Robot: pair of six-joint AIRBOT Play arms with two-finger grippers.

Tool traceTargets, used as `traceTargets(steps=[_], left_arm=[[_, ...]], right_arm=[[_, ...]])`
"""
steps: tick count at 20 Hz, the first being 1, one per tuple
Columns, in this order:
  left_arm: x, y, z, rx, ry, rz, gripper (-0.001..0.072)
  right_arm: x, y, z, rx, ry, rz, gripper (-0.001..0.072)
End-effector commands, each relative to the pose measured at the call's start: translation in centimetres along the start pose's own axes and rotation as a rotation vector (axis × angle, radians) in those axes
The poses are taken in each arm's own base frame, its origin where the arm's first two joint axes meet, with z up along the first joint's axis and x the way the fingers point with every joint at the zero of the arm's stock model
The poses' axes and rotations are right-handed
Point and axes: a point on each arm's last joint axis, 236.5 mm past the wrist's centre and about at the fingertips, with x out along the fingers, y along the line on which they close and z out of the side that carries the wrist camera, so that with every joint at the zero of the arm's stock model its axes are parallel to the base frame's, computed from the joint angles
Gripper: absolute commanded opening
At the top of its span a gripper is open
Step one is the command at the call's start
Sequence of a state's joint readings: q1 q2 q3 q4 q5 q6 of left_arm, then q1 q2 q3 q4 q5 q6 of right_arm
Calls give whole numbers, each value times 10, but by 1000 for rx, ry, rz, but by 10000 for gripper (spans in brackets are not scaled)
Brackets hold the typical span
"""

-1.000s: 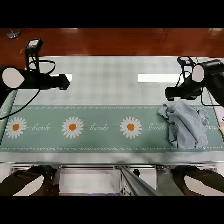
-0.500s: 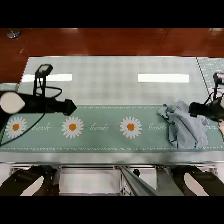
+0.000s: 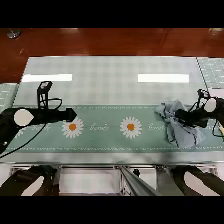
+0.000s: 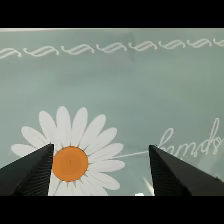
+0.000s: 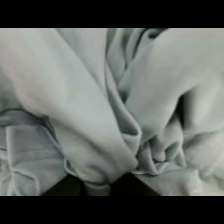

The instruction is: Fold the shirts.

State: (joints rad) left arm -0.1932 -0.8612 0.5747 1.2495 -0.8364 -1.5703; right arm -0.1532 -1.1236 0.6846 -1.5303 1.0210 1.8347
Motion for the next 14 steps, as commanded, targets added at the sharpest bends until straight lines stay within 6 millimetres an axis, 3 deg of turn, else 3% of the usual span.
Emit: traceTargets(steps=[1, 3, 5, 8, 11, 14], left_arm=[[-6, 19, 7, 47, -1, 57, 702], [-25, 43, 13, 46, 25, 131, 701], [-42, 45, -3, 41, 82, 115, 701], [-54, 30, -18, 31, 11, 60, 701], [-61, 15, -17, 6, -78, 1, 701], [-62, 7, -10, -14, -106, -35, 701]], right_arm=[[-49, 32, 42, -79, -128, 113, 37], [-136, 47, 86, -145, -348, 154, 37], [-237, 62, 109, -208, -575, 203, 37], [-372, 81, 102, -306, -846, 295, 36], [-461, 99, 78, -385, -1011, 394, 36], [-517, 123, 46, -469, -1107, 529, 36]])
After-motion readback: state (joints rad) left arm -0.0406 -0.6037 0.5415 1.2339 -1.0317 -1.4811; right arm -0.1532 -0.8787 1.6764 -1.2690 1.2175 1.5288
